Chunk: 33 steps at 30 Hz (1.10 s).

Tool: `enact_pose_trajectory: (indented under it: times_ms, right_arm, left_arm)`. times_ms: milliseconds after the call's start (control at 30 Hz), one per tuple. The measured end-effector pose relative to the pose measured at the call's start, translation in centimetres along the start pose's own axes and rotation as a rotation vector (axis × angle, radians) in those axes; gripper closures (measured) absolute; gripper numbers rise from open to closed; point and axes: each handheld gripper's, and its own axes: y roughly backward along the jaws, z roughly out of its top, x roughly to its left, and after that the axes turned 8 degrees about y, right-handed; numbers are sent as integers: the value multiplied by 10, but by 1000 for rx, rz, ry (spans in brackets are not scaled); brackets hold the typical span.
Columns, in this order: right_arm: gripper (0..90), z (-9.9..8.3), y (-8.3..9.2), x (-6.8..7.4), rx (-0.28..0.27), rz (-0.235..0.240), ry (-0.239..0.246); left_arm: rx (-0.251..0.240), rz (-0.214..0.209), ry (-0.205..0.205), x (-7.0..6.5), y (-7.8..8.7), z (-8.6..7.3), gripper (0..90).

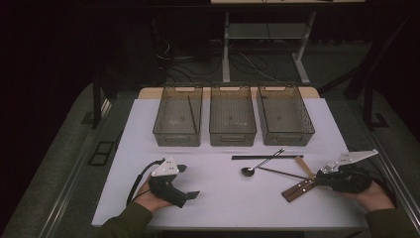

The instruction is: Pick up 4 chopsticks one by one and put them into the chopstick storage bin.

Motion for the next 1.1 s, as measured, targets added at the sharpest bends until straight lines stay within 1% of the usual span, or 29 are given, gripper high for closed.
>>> enact_pose_trajectory:
  times_ms: [367, 433, 567, 633, 833, 1100]
  right_arm:
    - [804, -1, 2, -1, -5, 42, 36]
    - [801, -2, 2, -2, -6, 37, 50]
    - [800, -2, 2, -5, -4, 63, 71]
    - [800, -2, 1, -6, -4, 69, 83]
    - [818, -1, 1, -5, 2, 106, 113]
    - [838, 2, 5, -4, -16, 157, 142]
  left_arm:
    - [2, -4, -1, 0, 0, 0, 5]
    - [3, -5, -2, 0, -1, 0, 4]
    - [10, -6, -6, -1, -1, 0, 4]
    - [12, -5, -9, -1, -1, 0, 4]
    - [13, -8, -6, -1, -2, 0, 4]
    - [16, -12, -10, -1, -2, 0, 4]
